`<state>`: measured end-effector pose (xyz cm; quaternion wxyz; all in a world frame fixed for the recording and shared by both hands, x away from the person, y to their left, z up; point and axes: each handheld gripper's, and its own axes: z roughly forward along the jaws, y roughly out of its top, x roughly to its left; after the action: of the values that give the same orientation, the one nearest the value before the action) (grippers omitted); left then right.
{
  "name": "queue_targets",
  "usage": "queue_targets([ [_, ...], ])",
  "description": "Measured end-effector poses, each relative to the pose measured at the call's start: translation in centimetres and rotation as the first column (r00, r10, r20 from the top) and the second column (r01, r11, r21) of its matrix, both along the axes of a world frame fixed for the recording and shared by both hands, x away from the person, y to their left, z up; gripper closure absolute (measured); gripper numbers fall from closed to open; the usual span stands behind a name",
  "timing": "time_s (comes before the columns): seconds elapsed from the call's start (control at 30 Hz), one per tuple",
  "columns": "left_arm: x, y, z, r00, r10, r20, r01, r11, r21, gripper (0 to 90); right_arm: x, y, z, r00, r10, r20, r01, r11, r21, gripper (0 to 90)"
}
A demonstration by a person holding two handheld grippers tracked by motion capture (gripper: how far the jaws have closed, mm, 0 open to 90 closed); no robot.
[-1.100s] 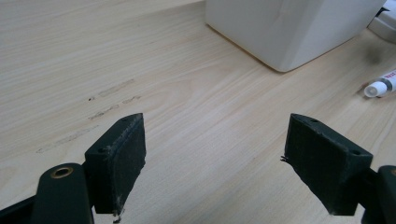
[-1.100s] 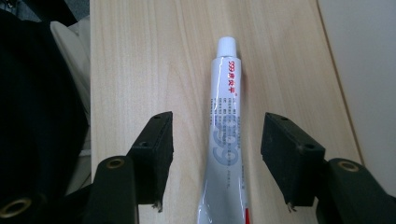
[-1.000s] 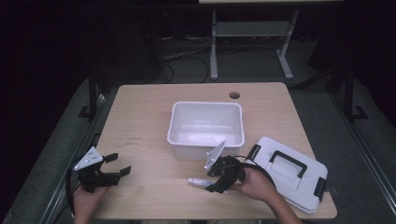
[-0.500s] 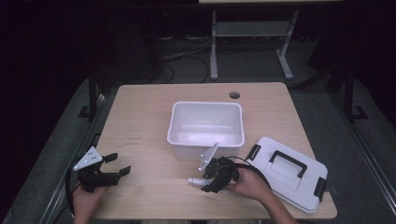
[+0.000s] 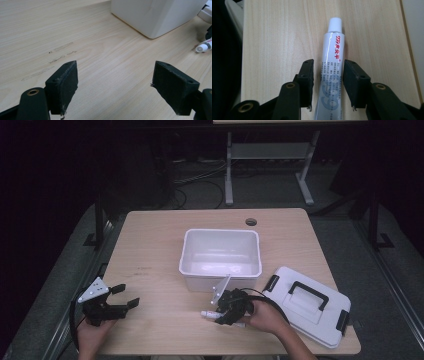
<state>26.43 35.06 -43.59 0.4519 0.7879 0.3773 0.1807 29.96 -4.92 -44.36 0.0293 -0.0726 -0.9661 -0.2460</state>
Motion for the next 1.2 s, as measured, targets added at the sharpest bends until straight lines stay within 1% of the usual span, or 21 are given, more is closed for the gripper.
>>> queue_targets([
  [0.17, 0.0, 0.0, 0.0, 1.0, -0.002, 0.0, 0.002, 1.0, 0.001, 19.9, 0.0, 0.0, -0.1, 0.9999, -0.003, 0.012, 0.003, 1.0, -0.009, 65.1],
  [0.27, 0.0, 0.0, 0.0, 1.0, 0.0, -0.003, 0.0, 1.0, -0.002, 19.9, -0.1, 0.1, -0.3, 0.9996, 0.003, 0.028, -0.002, 1.0, -0.021, 67.4],
  [0.33, 0.0, 0.0, 0.0, 1.0, 0.001, -0.001, -0.001, 1.0, -0.003, 19.9, -0.1, 0.1, -0.3, 0.9995, 0.006, 0.031, -0.005, 1.0, -0.022, 68.9],
  [0.47, 0.0, 0.1, 0.0, 1.0, 0.001, -0.001, -0.001, 1.0, -0.005, 19.9, -0.2, 0.1, -0.3, 0.9988, 0.012, 0.047, -0.011, 1.0, -0.026, 70.3],
  [0.73, 0.1, -0.1, 0.0, 1.0, -0.004, 0.001, 0.004, 1.0, 0.002, 19.9, -0.3, 0.2, -0.1, 0.9989, 0.032, 0.035, -0.031, 0.999, -0.038, 71.3],
  [0.83, 0.0, 0.0, 0.0, 1.0, 0.0, 0.001, 0.0, 1.0, -0.001, 19.9, -0.4, 0.2, -0.1, 0.9984, 0.051, 0.025, -0.05, 0.998, -0.037, 71.4],
  [0.97, 0.0, 0.0, 0.0, 1.0, 0.001, 0.001, -0.001, 1.0, -0.002, 19.9, -0.5, 0.0, 0.4, 0.9981, 0.061, 0.01, -0.06, 0.998, -0.024, 71.5],
  [1.03, 0.0, 0.0, 0.0, 1.0, 0.0, 0.001, 0.0, 1.0, -0.001, 19.8, -0.6, -0.1, 0.8, 0.9977, 0.065, 0.016, -0.065, 0.998, -0.02, 71.4],
  [1.2, 0.1, 0.1, 0.0, 1.0, 0.001, 0.003, -0.001, 1.0, -0.003, 19.8, -0.7, -0.5, 2.2, 0.9974, 0.071, 0.01, -0.071, 0.997, 0.004, 71.4],
])
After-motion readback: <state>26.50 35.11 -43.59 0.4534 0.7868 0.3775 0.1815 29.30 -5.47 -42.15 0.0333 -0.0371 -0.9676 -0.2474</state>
